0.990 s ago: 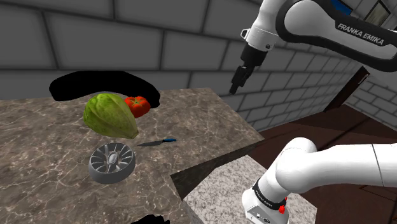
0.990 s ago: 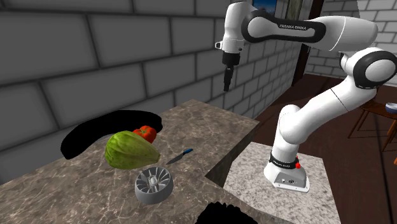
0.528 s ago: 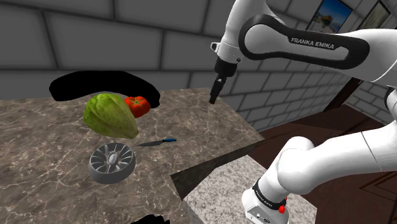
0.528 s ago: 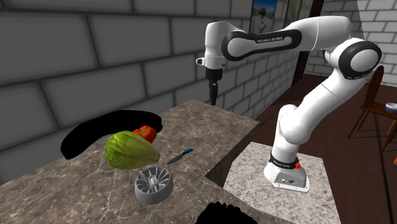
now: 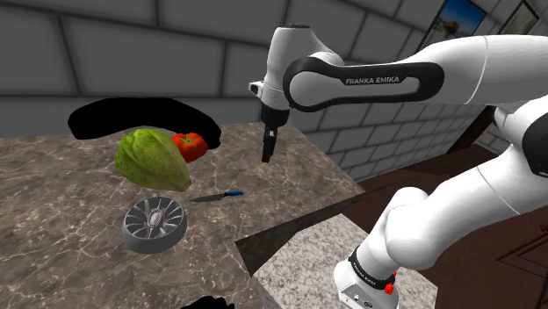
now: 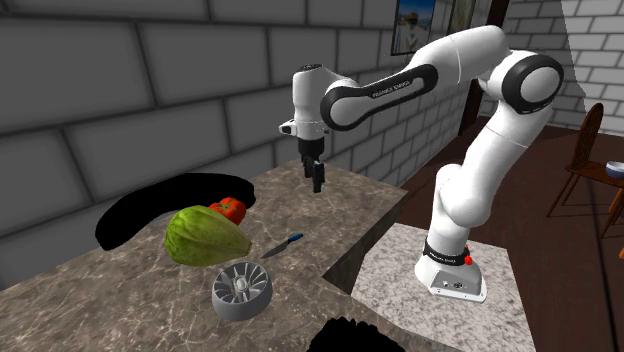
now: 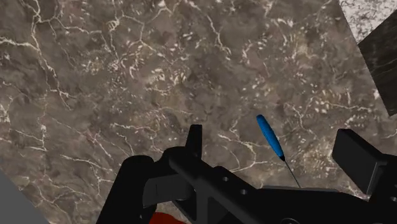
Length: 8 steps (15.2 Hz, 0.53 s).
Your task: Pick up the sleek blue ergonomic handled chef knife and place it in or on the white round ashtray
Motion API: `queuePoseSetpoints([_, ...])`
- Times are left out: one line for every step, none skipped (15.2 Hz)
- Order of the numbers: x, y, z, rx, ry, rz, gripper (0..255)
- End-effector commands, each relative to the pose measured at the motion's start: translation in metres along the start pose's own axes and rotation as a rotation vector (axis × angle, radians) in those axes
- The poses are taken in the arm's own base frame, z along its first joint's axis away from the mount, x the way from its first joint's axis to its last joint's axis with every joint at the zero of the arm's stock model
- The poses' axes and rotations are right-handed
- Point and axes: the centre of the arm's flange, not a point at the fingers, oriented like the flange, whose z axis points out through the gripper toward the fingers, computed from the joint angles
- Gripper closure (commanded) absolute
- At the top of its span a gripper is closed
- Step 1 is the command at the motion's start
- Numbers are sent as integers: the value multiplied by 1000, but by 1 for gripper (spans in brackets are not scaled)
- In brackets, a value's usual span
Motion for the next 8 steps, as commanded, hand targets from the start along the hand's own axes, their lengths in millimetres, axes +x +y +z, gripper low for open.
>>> queuePoseSetpoints([21,-5,17,-3,-10,-77,0])
queuePoseSetpoints([30,-9,27,-5,-16,-115,0])
queuePoseSetpoints([40,-13,36,-7,-21,-152,0])
queuePoseSetpoints([49,-18,45,-9,-27,-189,0])
queuePoseSetpoints([58,-23,54,-11,-32,-226,0])
queuePoseSetpoints([66,-28,64,-12,-38,-264,0])
queuePoseSetpoints([75,-34,73,-14,-43,-301,0])
queuePoseSetpoints([83,-40,83,-16,-49,-338,0])
